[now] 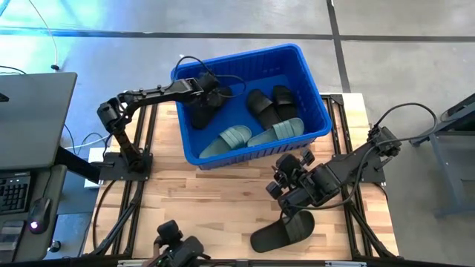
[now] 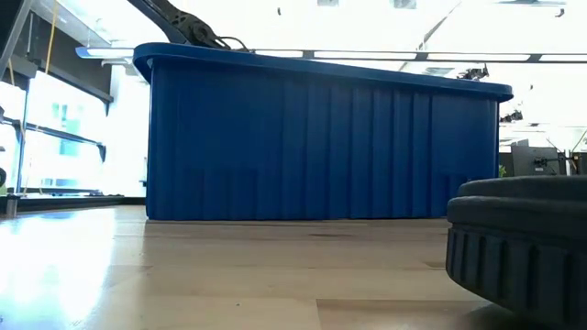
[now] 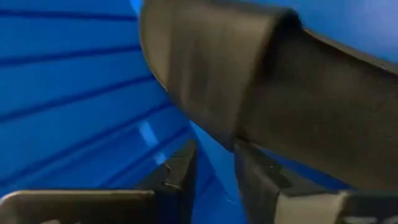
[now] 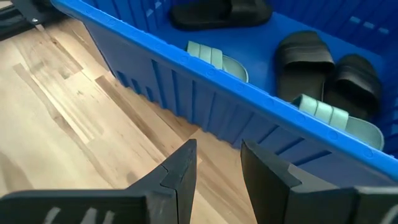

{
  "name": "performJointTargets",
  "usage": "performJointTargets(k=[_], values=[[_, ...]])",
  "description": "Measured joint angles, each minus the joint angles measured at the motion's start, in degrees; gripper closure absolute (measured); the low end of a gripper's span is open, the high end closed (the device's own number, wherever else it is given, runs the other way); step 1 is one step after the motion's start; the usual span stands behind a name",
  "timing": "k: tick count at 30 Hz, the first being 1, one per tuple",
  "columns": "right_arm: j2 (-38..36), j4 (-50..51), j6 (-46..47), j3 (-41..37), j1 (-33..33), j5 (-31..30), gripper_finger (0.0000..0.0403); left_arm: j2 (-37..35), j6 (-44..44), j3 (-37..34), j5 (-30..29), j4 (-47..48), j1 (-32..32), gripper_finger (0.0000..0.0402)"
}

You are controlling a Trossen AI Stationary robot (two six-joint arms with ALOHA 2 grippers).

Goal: Pick and place slides into bin
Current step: Put the black slide into the blue bin

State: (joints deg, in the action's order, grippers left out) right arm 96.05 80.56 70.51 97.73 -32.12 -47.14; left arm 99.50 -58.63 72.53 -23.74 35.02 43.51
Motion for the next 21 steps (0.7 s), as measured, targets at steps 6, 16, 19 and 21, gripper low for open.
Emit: performJointTargets(k=[6,16,19,21], values=[[0.04,-2.94,-0.03,0.00,0.00,4.51,0.0288,0.04,6.07,0.28,0.13,4.27,-0.26,0.0254],[6.06,-5.30,8.56,0.02,-1.06,19.37,0.0288,0.04,10.04,15.24,-4.18,8.97,-5.63,0.0218],[9.26,-6.47,9.28,0.02,-2.08,22.30,0.0288,0.04,10.03,21.89,-4.18,9.92,-7.78,0.0218],[11.26,-7.61,10.15,0.02,-2.95,25.68,0.0288,0.04,10.03,25.80,-4.06,10.03,-9.30,0.0218]])
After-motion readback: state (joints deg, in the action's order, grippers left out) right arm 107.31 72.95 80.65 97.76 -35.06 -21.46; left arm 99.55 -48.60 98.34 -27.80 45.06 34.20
